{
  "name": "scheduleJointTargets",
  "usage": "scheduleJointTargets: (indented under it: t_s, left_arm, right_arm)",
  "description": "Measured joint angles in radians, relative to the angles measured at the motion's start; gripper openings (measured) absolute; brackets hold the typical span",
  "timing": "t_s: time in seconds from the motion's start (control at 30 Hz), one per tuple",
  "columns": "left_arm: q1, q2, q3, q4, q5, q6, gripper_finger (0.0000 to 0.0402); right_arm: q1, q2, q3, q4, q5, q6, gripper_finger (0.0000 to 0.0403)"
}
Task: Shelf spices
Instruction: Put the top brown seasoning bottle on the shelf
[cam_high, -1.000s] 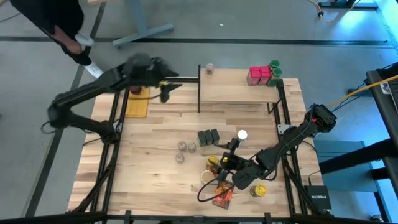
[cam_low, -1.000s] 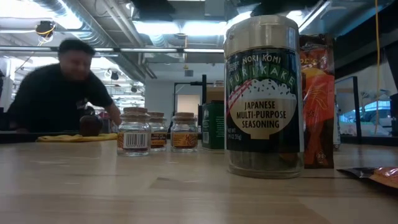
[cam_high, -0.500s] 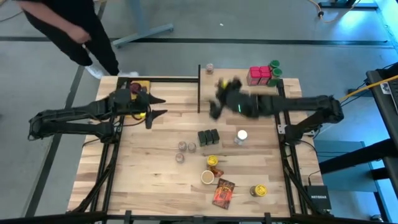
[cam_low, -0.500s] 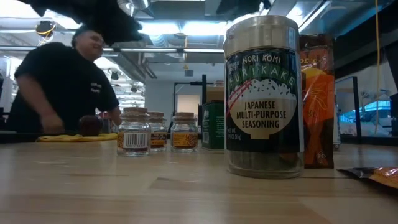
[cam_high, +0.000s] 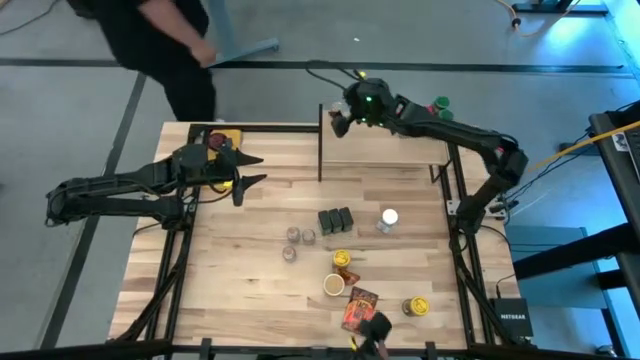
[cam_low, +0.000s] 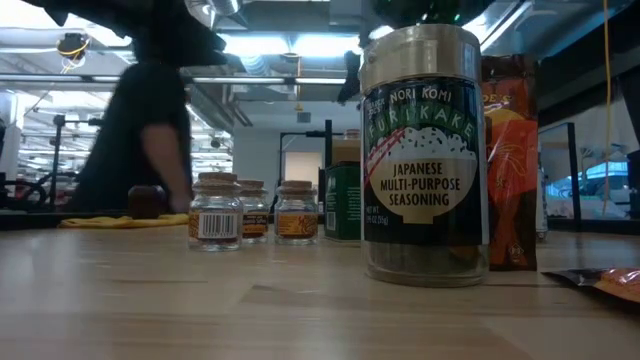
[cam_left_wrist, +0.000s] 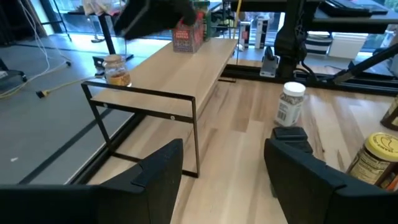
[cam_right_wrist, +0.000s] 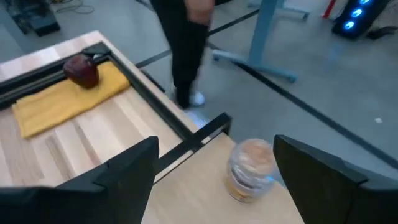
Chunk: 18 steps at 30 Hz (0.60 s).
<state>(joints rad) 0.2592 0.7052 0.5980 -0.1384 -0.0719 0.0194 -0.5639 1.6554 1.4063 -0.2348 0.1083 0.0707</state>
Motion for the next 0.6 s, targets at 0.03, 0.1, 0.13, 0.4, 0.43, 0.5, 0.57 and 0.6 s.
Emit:
scheduleJointTargets:
  t_s: [0.03, 0.1, 0.13, 0.4, 0.43, 0.5, 0.57, 0.6]
  left_arm:
    - [0.000, 0.000, 0.000, -0.001, 0.000, 0.006, 0.0219]
    - [0.000, 0.001, 0.000, -0.006, 0.000, 0.007, 0.0219]
    - [0.000, 0.001, 0.000, -0.009, 0.000, 0.008, 0.0219]
    - [0.000, 0.001, 0.000, -0.040, 0.000, 0.014, 0.0219]
    - [0.000, 0.001, 0.000, -0.039, 0.000, 0.014, 0.0219]
    - [0.000, 0.001, 0.000, -0.038, 0.000, 0.014, 0.0219]
    - [0.000, 0.001, 0.000, -0.038, 0.000, 0.014, 0.0219]
    - [0.000, 0.001, -0.001, -0.038, 0.000, 0.014, 0.0219]
  right_arm:
    - [-0.009, 0.018, 0.000, 0.013, -0.008, 0.000, 0.0324]
    - [-0.027, 0.050, 0.000, 0.046, -0.029, -0.001, 0.0324]
    - [-0.034, 0.063, 0.000, 0.059, -0.032, -0.001, 0.0324]
    - [-0.060, 0.097, 0.000, 0.046, -0.031, -0.008, 0.0324]
    - [-0.059, 0.096, 0.000, 0.051, -0.031, -0.015, 0.0324]
    - [-0.059, 0.096, 0.000, 0.050, -0.031, -0.022, 0.0324]
    - [-0.059, 0.107, 0.000, 0.054, -0.028, -0.023, 0.0324]
    - [-0.059, 0.112, 0.000, 0.052, -0.024, -0.021, 0.0324]
